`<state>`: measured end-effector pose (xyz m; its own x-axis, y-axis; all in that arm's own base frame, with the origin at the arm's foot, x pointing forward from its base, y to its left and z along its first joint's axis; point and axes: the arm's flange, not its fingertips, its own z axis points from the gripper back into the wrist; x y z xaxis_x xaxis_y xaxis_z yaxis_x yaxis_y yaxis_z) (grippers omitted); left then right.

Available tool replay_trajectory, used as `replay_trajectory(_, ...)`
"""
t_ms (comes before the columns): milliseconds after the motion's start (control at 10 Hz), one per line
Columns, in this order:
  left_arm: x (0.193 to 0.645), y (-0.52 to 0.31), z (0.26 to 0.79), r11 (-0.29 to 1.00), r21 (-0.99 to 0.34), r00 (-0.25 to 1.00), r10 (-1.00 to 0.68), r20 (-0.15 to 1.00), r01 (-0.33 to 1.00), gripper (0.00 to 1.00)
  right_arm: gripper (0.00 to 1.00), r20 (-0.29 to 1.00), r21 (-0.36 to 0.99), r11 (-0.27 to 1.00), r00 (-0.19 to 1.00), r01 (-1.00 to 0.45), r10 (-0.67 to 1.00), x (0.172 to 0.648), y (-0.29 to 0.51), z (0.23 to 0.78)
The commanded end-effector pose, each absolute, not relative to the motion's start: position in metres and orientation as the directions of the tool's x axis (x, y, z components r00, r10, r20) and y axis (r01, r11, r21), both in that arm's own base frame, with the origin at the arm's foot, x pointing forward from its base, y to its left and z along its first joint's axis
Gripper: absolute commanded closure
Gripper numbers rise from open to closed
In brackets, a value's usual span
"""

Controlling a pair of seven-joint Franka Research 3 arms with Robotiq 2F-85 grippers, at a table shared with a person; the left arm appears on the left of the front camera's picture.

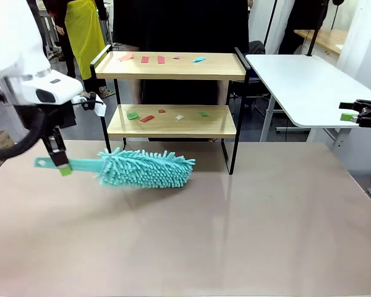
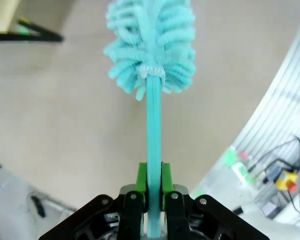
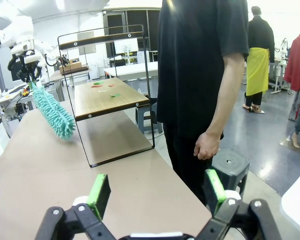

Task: Clean the shelf.
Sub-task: Clean the specific section of the Shelf indicated by the human with the Duster.

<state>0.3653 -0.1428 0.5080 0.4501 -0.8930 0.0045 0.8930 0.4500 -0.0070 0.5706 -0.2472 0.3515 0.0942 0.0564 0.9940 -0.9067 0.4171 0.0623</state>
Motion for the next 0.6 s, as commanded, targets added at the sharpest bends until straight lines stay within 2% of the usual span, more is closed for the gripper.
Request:
replay_trajectory(0,0.35,-0.141,0.551,0.44,0.102,0.449,-0.889,-0.092,0.892,0.87,0.0,0.994,0.057,0.416,0.088,-0.908,0.058,0.571,-0.246,0.354)
replay_trajectory(200,0.346,-0.131,0.572,0.38,0.198,0.416,-0.887,-0.199,0.904,0.87,0.0,0.994,0.057,0.416,0.088,-0.908,0.058,0.571,-0.246,0.354)
replay_trajectory(300,0.345,-0.138,0.555,0.432,0.095,0.44,-0.892,-0.104,0.897,0.87,0.0,0.994,0.057,0.416,0.088,-0.908,0.058,0.571,-0.246,0.354)
replay_trajectory(500,0.345,-0.138,0.555,0.432,0.095,0.44,-0.892,-0.104,0.897,0.87,0.0,0.994,0.057,0.416,0.088,-0.908,0.058,0.571,-0.246,0.354)
